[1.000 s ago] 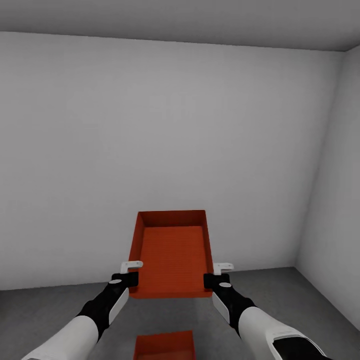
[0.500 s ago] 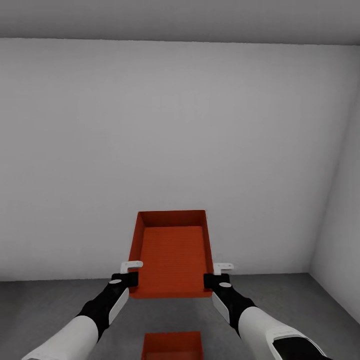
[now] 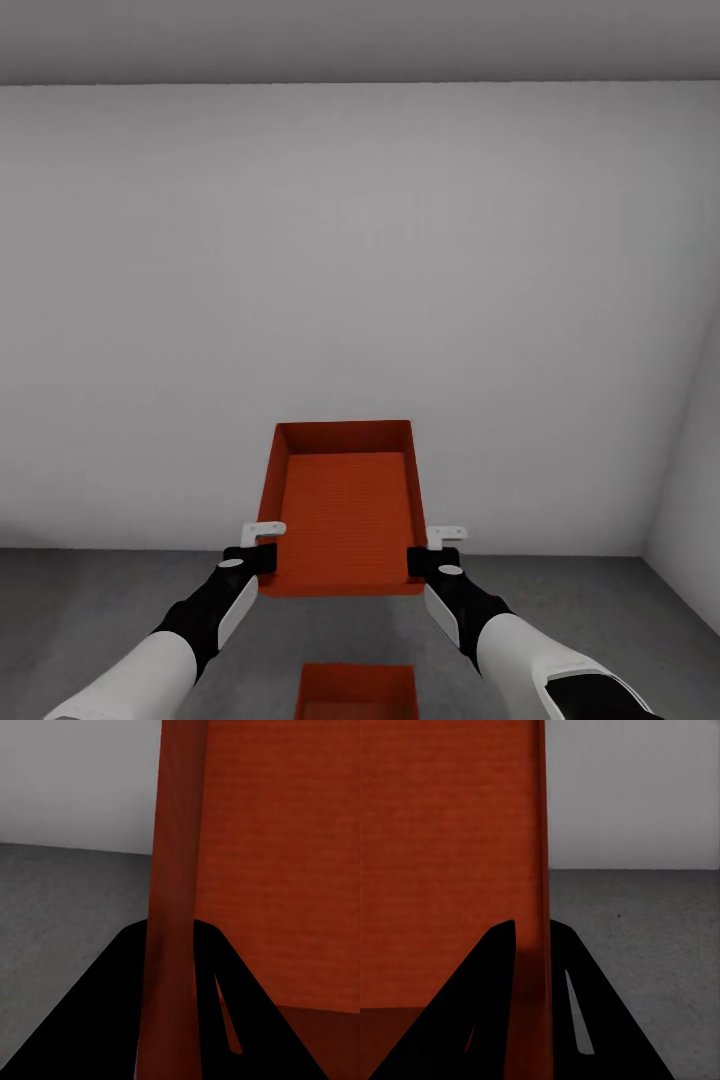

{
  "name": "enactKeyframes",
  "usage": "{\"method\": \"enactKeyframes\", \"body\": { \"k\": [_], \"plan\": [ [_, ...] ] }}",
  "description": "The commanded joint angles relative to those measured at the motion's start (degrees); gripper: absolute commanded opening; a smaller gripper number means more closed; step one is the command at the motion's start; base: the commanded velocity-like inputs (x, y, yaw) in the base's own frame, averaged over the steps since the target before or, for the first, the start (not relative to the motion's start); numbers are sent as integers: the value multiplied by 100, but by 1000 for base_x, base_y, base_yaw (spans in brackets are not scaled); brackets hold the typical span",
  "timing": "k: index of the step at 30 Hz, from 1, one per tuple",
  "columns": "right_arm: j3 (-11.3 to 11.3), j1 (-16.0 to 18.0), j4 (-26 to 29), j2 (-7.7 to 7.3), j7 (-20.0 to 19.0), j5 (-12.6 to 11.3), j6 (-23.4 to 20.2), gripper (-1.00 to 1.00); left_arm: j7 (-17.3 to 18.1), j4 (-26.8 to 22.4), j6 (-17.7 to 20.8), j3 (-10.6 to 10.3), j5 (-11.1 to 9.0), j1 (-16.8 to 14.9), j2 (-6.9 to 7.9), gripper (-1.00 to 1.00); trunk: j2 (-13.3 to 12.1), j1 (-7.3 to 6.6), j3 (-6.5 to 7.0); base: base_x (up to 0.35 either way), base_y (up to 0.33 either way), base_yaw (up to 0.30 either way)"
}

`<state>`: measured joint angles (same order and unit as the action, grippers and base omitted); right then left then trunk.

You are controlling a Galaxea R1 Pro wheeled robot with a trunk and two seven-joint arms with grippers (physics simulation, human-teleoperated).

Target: Move the two storage containers from the living room to the garage. In the garage, place one container on the floor and stack the other container on top of it (either order is fine).

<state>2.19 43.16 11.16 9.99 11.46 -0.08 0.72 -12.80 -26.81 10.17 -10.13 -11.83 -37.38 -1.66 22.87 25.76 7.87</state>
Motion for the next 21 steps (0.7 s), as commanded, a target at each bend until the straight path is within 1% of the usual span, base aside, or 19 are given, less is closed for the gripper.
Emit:
{"method": "enactKeyframes", "body": {
  "k": [1,7,14,21],
  "plan": [
    [-245,7,17,-322,111,87,358,-100,-584,0,38,424,-30,2,17,-100,5,2,-3,0,0,3],
    [-241,7,17,-322,111,87,362,-100,-584,0,38,424,-30,2,18,-100,5,2,-3,3,1,1],
    [-244,6,17,-330,111,87,367,-100,-585,0,45,424,-30,2,17,-100,5,2,-3,191,162,0],
    [-246,6,17,-326,111,87,354,-100,-594,0,39,424,-30,2,17,-100,5,2,-3,31,27,0]
  ]
}}
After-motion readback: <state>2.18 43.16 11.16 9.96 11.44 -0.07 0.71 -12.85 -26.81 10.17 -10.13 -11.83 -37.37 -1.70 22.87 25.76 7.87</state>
